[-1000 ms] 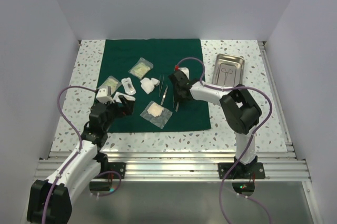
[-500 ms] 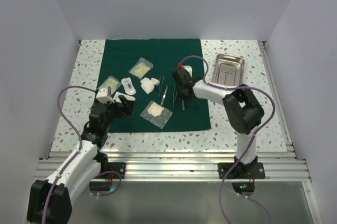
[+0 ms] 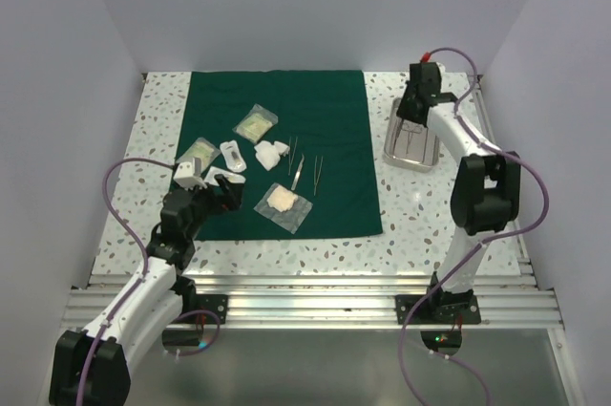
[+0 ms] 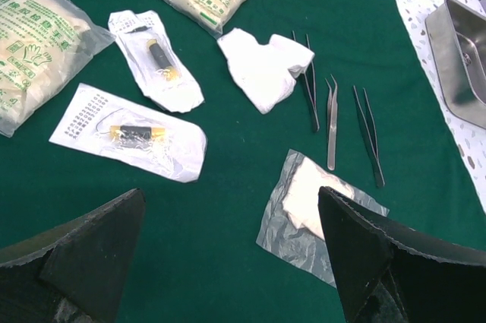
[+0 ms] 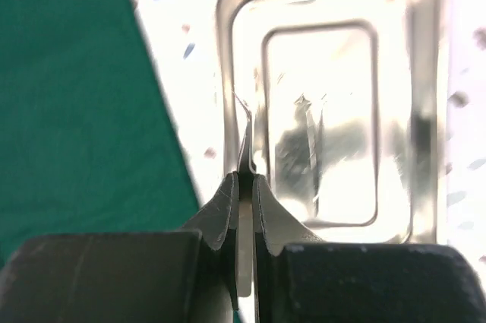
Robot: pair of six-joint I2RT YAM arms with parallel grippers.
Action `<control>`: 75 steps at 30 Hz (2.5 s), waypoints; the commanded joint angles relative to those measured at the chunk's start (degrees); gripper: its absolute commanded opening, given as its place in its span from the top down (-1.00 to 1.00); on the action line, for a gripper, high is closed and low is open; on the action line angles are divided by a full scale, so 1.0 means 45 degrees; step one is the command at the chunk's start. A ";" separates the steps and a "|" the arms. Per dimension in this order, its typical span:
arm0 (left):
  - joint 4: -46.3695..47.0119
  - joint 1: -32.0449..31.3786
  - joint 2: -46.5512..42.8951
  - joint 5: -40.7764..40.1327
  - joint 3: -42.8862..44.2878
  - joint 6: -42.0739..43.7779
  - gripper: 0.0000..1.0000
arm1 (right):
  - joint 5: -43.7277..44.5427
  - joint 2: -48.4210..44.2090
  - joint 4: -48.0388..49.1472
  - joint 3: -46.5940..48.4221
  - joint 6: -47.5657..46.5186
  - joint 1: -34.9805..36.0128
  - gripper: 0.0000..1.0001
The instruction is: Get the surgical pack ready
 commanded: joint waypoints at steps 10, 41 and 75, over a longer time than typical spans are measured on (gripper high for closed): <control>0.0994 -0.0061 -0.0052 0.0210 -0.0135 0.0210 -1.00 | -0.0632 0.3390 -0.0392 0.2264 -0.1454 -0.1091 1.00; 0.0917 -0.0061 -0.0032 0.0268 -0.0095 0.0210 -1.00 | 0.0795 -0.0674 0.0292 -0.1487 0.0085 0.4903 0.14; 0.0799 -0.0061 -0.0091 0.0249 -0.0076 0.0210 -1.00 | 0.2278 0.1341 -0.0509 -0.1310 0.3118 0.7386 1.00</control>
